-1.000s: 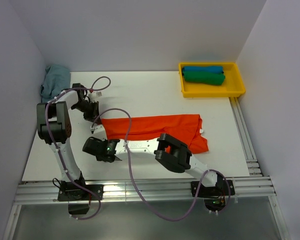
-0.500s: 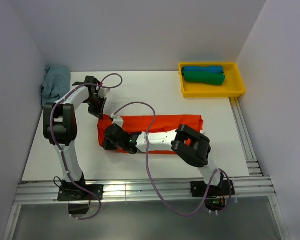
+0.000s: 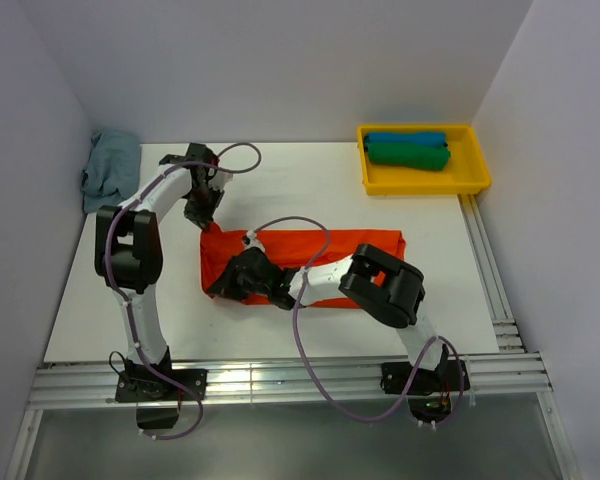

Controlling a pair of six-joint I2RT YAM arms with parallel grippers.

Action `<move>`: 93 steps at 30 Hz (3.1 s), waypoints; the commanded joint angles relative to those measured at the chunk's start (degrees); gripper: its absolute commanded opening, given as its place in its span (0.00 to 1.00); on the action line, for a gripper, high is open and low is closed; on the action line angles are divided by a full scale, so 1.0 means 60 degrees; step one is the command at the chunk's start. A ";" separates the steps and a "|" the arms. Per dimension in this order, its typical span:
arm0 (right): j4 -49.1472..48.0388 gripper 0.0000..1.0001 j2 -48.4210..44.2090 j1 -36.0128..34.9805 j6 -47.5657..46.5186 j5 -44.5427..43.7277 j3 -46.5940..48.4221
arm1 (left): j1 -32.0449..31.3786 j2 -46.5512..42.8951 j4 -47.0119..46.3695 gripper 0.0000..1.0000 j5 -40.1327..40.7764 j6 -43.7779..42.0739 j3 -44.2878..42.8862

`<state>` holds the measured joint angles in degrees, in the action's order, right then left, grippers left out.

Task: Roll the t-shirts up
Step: Roll the tshirt

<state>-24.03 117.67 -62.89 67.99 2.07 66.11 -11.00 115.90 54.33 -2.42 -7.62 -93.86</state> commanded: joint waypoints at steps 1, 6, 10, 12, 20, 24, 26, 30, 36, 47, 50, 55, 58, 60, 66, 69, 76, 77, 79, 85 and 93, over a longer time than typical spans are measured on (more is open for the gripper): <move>-0.1897 0.08 -0.0187 0.0213 0.1075 0.0739 -0.0339 | -0.0245 0.0049 0.0071 0.00 0.0359 0.0142 -0.0542; -0.2265 0.08 0.0003 0.0301 0.1427 0.1164 -0.0047 | -0.0378 0.0064 0.0130 0.00 0.0359 0.0112 -0.0674; -0.2103 0.07 0.0281 0.0316 0.1632 0.1311 0.0334 | -0.0378 0.0049 0.0218 0.00 0.0359 -0.0005 -0.0762; -0.2249 0.06 0.0428 0.0302 0.1764 0.1311 0.0335 | -0.0392 0.0078 0.0247 0.00 0.0359 -0.0005 -0.0777; -0.2644 0.06 0.0370 0.0360 0.2204 0.1092 -0.0380 | -0.0466 0.0196 0.0189 0.01 0.0359 -0.0020 -0.0689; -0.3099 0.05 0.0208 0.0389 0.2409 0.0945 -0.0909 | -0.0568 0.0196 0.0072 0.01 0.0359 0.0024 -0.0470; -0.3230 0.05 0.0121 0.0419 0.2540 0.0828 -0.1216 | -0.0656 0.0196 -0.0016 0.01 0.0359 0.0112 -0.0411; -0.3816 0.03 0.0033 0.0419 0.2731 0.0638 -0.1700 | -0.0744 0.0210 -0.0045 0.01 0.0359 0.0171 -0.0367; -0.4549 0.02 -0.0041 0.0419 0.3112 0.0359 -0.2375 | -0.0890 0.0269 -0.0104 0.05 0.0359 0.0244 -0.0323; -0.4872 0.01 -0.0070 0.0346 0.3537 0.0008 -0.2946 | -0.1022 -0.0068 -0.0573 0.42 0.0067 0.0347 -0.0352; -0.4784 0.00 -0.0099 0.0316 0.3581 -0.0066 -0.2990 | -0.1022 -0.0141 -0.0573 0.50 -0.0270 0.0361 -0.0659; -0.4710 0.00 -0.0216 0.0272 0.3668 -0.0242 -0.3165 | -0.0993 -0.0507 -0.0544 0.62 -0.0797 0.0332 -0.0982; -0.4813 0.00 -0.0188 0.0243 0.3873 -0.0329 -0.3268 | -0.0861 -0.0946 -0.0631 0.67 -0.1486 0.0244 -0.0909; -0.4843 0.00 -0.0144 0.0228 0.3932 -0.0330 -0.3254 | -0.0774 -0.1136 -0.0515 0.68 -0.1807 0.0215 -0.1010; -0.4857 0.00 -0.0143 0.0214 0.4167 -0.0330 -0.3371 | 0.0322 -0.1590 -0.0324 0.56 -0.2744 0.0171 -0.0719; -0.4755 0.00 -0.0158 0.0214 0.4181 -0.0535 -0.3327 | 0.0909 -0.1941 -0.0309 0.41 -0.2937 -0.0120 -0.0061; -0.4711 0.00 -0.0070 0.0199 0.4255 -0.0564 -0.3284 | 0.1380 -0.2368 -0.0690 0.22 -0.2922 -0.0561 0.1537; -0.4711 0.00 -0.0070 0.0199 0.4255 -0.0549 -0.3254 | 0.1380 -0.2281 -0.0806 0.21 -0.3024 -0.0518 0.1712; -0.4652 0.00 -0.0114 0.0199 0.4211 -0.0564 -0.3254 | 0.1380 -0.2178 -0.0924 0.20 -0.3214 -0.0459 0.1816; -0.4476 0.00 -0.0187 0.0199 0.4196 -0.0667 -0.3298 | 0.1058 -0.1958 -0.1231 0.21 -0.3641 -0.0240 0.2021; -0.4535 0.00 -0.0173 0.0199 0.4240 -0.0681 -0.3357 | 0.0589 -0.1518 -0.1568 0.20 -0.3450 0.0039 0.2197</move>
<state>-50.81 118.96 -61.28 93.23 -0.36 46.48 -7.18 106.26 46.68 -21.87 -8.25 -81.41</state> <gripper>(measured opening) 0.085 0.199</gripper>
